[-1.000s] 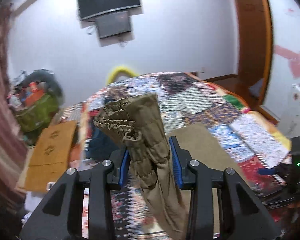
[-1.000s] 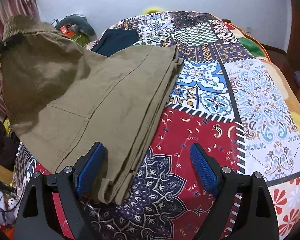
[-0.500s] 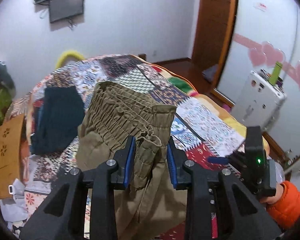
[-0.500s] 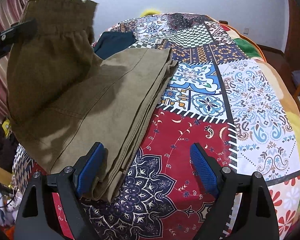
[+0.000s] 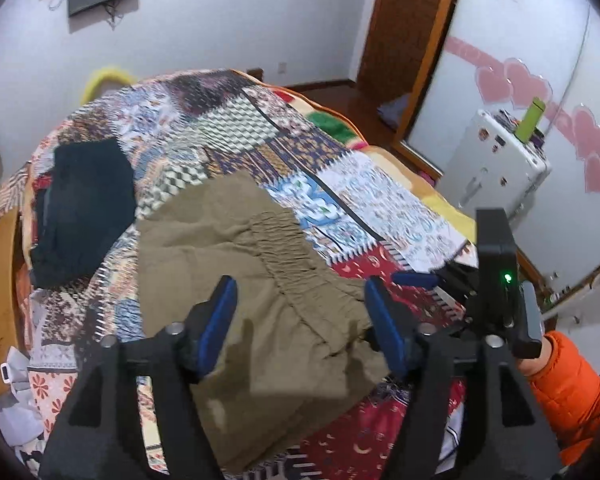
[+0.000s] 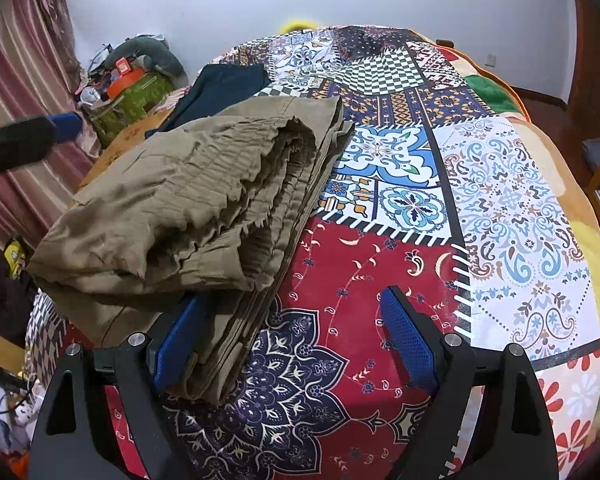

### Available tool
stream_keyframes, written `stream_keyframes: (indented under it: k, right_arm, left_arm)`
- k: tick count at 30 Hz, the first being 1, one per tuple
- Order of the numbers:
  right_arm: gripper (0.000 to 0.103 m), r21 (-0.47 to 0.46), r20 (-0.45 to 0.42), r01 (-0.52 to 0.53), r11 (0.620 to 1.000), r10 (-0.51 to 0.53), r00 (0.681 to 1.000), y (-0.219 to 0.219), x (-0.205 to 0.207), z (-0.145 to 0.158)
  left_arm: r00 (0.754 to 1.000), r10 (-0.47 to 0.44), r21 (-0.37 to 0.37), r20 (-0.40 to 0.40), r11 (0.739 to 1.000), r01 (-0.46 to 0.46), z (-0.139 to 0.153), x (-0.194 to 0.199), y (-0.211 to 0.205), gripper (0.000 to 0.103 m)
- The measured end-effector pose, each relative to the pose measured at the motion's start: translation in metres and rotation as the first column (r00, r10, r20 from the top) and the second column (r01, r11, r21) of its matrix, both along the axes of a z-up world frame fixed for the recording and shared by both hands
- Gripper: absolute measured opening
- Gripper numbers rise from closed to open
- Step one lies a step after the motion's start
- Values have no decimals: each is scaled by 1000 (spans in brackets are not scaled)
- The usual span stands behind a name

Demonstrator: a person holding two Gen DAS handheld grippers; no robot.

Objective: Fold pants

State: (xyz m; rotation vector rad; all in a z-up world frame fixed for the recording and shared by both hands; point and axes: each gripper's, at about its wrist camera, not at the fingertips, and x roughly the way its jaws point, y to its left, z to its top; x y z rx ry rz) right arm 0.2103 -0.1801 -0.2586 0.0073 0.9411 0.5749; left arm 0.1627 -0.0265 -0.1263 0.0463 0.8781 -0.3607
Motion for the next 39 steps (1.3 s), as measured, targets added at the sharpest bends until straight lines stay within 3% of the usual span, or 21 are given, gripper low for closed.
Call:
stream_keyframes:
  k: [5, 9, 19, 22, 25, 28, 30, 32, 39]
  right_arm:
    - [86, 10, -4, 11, 1000, -11, 1000, -4, 0, 1]
    - [86, 7, -4, 23, 1000, -23, 1000, -8, -1, 3]
    - [86, -26, -3, 51, 998, -51, 999, -16, 4, 4]
    - [86, -29, -8, 54, 998, -54, 998, -18, 5, 3]
    - [86, -38, -7, 56, 998, -56, 998, -19, 8, 2]
    - [86, -36, -5, 64, 997, -64, 998, -21, 8, 3]
    - [86, -35, 0, 74, 997, -74, 997, -24, 9, 4]
    - [86, -36, 6, 82, 996, -82, 997, -28, 9, 6]
    - [86, -36, 47, 123, 992, -122, 991, -43, 6, 18]
  left_arm:
    - [992, 81, 109, 101, 990, -92, 10, 18, 25, 86]
    - [985, 136, 174, 108, 973, -153, 4, 56, 50, 92]
    - [961, 269, 236, -55, 939, -250, -61, 164, 94, 92]
    - [959, 266, 258, -92, 937, -235, -80, 183, 91, 92]
    - [955, 253, 333, -153, 924, -191, -111, 201, 86, 92]
    - [943, 227, 382, -242, 916, -122, -140, 205, 81, 95]
    - [956, 231, 409, -181, 902, -141, -143, 196, 81, 103]
    - [961, 218, 428, -173, 895, -126, -141, 189, 82, 103]
    - [944, 270, 401, -192, 899, -175, -131, 148, 110, 103]
